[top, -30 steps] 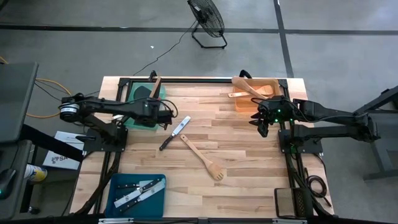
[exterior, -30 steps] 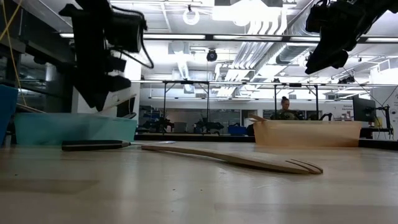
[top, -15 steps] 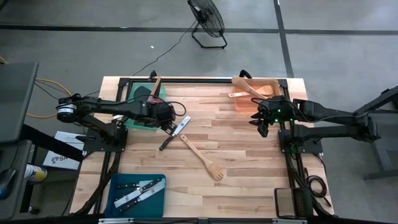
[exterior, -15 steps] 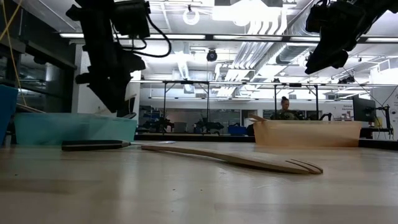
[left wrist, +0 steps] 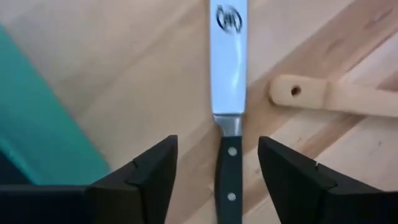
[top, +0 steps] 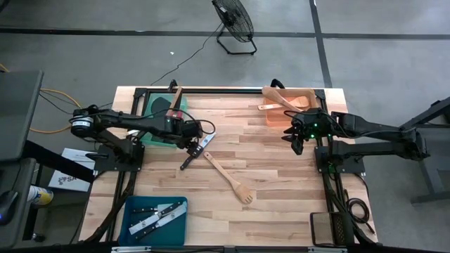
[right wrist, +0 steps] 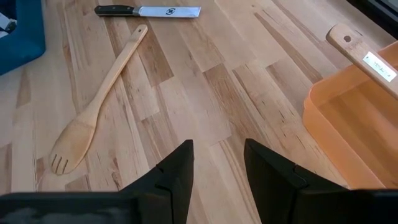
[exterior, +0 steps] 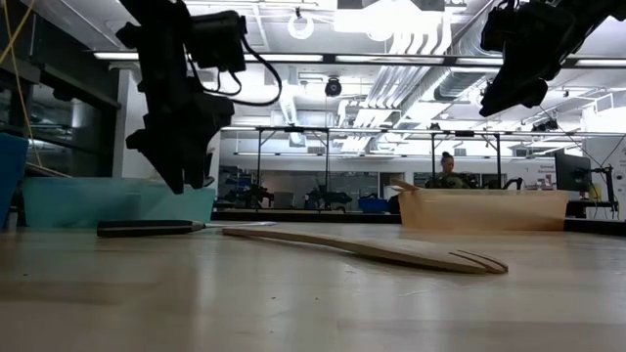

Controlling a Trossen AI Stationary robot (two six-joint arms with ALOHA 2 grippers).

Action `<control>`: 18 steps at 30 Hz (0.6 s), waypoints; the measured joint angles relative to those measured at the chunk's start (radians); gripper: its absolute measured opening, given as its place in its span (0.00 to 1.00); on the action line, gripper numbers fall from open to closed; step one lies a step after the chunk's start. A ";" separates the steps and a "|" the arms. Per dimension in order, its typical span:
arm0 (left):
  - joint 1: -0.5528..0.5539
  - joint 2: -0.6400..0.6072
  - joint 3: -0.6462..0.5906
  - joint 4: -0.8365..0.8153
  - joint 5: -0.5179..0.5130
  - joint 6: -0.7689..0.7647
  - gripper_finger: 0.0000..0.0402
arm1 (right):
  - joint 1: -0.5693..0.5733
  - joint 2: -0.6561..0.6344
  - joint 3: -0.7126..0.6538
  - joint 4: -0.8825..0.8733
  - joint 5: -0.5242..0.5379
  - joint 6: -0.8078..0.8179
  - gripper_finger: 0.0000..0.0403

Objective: Pick & Place Kitchen Items
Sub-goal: Put the black knife into the blue bin

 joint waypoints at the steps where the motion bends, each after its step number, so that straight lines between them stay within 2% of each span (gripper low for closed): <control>1: 0.000 0.008 0.000 0.003 0.017 0.000 0.55 | 0.000 0.000 0.000 0.000 0.000 0.000 0.33; 18: -0.093 0.151 0.000 0.056 -0.007 -0.025 0.57 | 0.000 0.000 0.000 0.000 0.000 0.004 0.33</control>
